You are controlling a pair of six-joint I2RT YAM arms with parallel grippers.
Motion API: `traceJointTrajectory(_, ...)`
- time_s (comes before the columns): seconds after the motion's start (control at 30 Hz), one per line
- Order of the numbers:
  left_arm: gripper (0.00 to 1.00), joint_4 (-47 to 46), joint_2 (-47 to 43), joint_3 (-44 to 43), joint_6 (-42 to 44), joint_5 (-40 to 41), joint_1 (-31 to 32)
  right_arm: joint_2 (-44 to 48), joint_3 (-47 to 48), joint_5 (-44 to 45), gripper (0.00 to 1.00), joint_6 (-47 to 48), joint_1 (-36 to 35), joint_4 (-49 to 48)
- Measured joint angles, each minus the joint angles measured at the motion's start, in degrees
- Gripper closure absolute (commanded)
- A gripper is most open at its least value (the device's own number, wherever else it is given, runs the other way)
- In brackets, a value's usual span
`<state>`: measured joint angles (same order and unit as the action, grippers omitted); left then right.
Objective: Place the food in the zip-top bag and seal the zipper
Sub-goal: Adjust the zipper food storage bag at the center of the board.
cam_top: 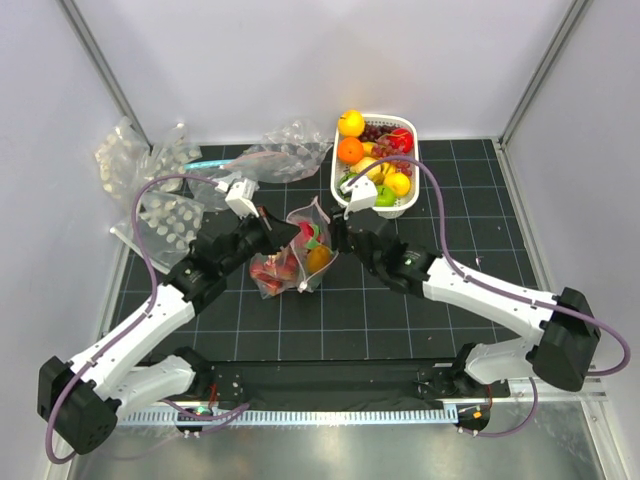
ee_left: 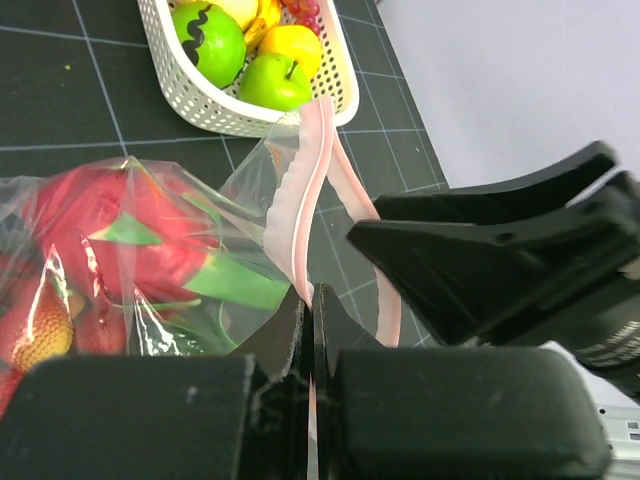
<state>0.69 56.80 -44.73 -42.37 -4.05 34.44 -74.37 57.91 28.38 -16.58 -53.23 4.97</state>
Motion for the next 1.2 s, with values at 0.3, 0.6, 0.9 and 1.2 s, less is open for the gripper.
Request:
traceJointTrajectory(0.3,1.00,0.20,-0.35,0.00,0.63,0.39,0.00,-3.43,3.17,-1.14,0.99,-2.23,-0.02,5.35)
traceJointTrajectory(0.6,1.00,0.55,-0.07,-1.77,1.27,-0.17,2.51,4.13,2.08,-1.84,0.99,-2.91,-0.02,7.85)
traceJointTrajectory(0.9,0.99,9.35,-0.26,-10.58,8.15,8.63,16.24,15.72,2.03,0.07,0.99,-2.69,-0.02,10.23)
traceJointTrajectory(1.2,0.33,11.82,-4.92,-10.64,10.95,8.44,17.25,24.24,-1.05,2.51,0.99,-2.69,-0.02,9.62)
